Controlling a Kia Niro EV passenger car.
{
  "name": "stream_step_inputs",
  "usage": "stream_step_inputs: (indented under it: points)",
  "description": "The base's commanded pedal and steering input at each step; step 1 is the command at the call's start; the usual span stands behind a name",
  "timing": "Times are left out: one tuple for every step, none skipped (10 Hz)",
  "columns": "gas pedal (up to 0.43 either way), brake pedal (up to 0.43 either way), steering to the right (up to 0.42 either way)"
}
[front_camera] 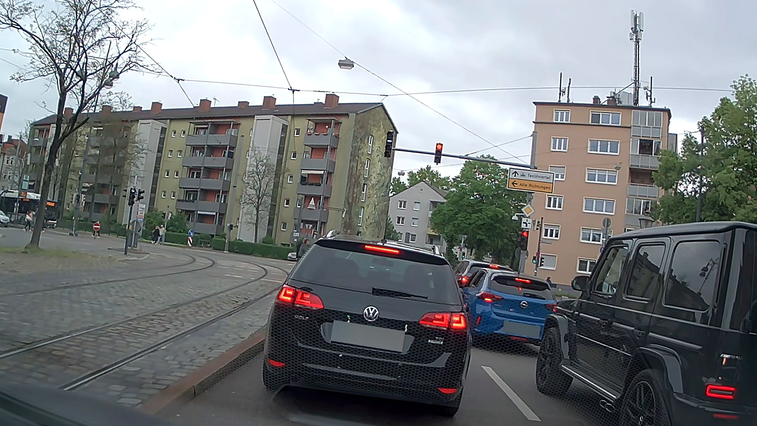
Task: Follow the waypoints while adhering to traffic rules and regulations
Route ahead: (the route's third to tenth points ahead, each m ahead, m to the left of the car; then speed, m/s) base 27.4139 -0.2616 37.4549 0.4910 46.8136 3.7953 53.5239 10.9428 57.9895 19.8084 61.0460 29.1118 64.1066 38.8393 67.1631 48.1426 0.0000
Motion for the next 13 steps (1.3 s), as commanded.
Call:
stream_step_inputs:
  points:
    - [0.000, 0.232, -0.010]
    - [0.000, 0.232, -0.010]
    - [0.000, 0.232, -0.010]
    - [0.000, 0.232, -0.009]
    - [0.000, 0.232, -0.010]
    - [0.000, 0.232, -0.010]
    - [0.000, 0.232, -0.010]
    - [0.000, 0.232, -0.010]
    - [0.000, 0.232, -0.009]
    - [0.000, 0.232, -0.009]
    - [0.000, 0.232, -0.010]
    - [0.000, 0.232, -0.010]
    - [0.000, 0.232, -0.009]
